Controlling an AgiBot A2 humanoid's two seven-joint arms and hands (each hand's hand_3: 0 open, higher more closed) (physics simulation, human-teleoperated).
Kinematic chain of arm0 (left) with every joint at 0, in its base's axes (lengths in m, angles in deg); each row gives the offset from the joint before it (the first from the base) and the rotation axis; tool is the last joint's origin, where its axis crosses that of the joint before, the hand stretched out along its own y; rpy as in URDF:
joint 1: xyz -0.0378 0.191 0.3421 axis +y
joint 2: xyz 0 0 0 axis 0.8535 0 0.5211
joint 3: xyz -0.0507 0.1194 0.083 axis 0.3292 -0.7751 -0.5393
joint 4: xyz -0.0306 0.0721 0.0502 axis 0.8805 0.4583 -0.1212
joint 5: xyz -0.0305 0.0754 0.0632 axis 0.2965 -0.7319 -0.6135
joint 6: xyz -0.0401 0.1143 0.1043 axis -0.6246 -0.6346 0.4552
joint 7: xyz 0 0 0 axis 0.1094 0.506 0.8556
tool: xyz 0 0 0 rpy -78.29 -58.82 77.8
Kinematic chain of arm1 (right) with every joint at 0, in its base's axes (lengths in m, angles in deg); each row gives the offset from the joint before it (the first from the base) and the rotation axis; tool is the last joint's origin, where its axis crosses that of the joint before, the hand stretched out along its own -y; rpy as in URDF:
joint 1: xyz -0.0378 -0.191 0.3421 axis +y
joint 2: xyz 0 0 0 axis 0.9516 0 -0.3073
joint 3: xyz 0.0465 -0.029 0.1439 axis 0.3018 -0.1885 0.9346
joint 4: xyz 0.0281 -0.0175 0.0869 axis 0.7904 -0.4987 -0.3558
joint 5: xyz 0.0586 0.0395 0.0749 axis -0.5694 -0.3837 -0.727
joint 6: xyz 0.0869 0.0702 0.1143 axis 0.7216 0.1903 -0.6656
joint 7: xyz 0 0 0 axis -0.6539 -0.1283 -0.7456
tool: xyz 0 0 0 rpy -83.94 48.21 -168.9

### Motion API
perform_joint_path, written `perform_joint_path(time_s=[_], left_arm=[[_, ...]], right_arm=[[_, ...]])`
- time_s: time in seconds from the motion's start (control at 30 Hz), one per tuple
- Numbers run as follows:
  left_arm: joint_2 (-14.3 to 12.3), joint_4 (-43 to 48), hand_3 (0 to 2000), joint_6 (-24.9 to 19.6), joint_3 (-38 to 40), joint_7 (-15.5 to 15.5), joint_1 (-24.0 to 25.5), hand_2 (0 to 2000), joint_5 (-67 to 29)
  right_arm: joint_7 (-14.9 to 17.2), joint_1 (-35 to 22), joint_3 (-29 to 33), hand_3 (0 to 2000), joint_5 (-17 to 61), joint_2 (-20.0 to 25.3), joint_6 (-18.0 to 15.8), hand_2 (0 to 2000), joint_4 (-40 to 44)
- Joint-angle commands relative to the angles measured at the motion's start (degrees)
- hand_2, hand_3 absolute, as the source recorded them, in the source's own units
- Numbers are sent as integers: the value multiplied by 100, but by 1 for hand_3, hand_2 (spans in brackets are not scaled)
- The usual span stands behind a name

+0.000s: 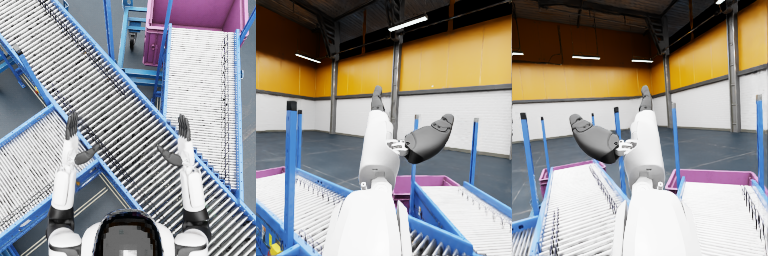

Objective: Pick up the oil and place it on the left assembly line, put the cola on the right, and keep Sprite still

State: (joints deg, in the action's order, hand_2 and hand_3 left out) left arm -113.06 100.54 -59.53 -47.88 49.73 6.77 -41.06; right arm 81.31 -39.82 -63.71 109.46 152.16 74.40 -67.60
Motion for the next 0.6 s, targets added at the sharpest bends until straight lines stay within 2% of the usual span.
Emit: perform_joint_path(time_s=[0.03,0.23,0.37,0.53,0.57,0.6], left_arm=[[-69,76,0,-3,332,3,-393,0,-255],[-102,142,0,-10,707,10,-801,0,-1720],[-102,148,0,-10,877,10,-970,0,-2062],[-98,68,0,-11,1138,11,-1054,0,-2161],[-119,97,0,-11,1004,11,-928,0,-2167],[-100,47,0,-11,1205,11,-1057,0,-2171]], right_arm=[[-3,-231,322,0,255,49,3,0,-219],[-10,-619,907,0,1595,56,9,0,-356],[-10,-777,1202,0,1840,23,10,0,-267],[-11,-637,1532,0,1910,66,10,0,-156],[-11,-581,1359,0,1914,85,10,0,-204],[-11,-644,1597,0,1917,66,10,0,-131]])
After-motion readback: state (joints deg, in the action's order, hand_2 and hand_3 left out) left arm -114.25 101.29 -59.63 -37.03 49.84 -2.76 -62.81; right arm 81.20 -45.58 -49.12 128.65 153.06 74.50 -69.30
